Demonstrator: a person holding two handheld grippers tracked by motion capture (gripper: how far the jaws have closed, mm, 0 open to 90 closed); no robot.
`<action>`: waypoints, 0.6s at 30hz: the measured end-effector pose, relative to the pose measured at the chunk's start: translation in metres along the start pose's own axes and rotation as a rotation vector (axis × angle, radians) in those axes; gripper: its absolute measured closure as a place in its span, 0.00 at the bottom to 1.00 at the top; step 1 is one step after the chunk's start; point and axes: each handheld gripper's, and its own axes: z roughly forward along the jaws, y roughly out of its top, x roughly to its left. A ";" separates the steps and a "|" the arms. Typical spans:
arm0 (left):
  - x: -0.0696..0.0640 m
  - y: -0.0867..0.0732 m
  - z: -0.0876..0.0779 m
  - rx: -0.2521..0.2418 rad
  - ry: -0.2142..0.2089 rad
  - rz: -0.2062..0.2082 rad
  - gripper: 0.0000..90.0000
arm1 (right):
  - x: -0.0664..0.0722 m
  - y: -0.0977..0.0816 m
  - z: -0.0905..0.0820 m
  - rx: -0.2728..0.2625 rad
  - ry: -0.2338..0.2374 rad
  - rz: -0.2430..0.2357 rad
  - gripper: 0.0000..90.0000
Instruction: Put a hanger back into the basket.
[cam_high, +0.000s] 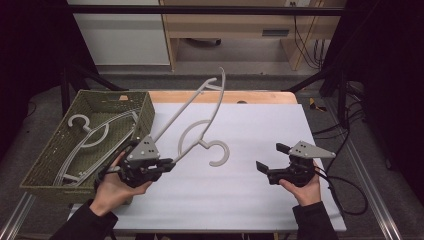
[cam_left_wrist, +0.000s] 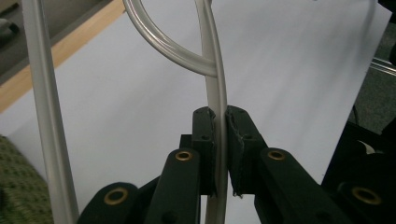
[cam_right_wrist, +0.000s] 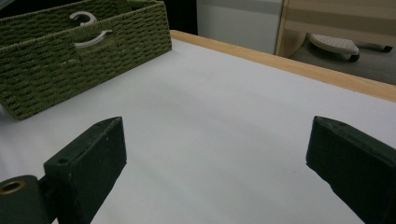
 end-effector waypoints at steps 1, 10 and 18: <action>0.005 0.001 -0.004 -0.003 -0.003 -0.007 0.91 | 0.000 0.000 -0.001 -0.002 -0.001 0.002 0.06; 0.033 -0.003 -0.026 0.012 0.028 -0.007 0.91 | -0.003 0.000 -0.003 -0.013 -0.011 0.007 0.05; 0.063 -0.021 -0.042 0.047 0.064 -0.028 0.91 | -0.004 -0.001 -0.003 -0.010 -0.006 0.014 0.05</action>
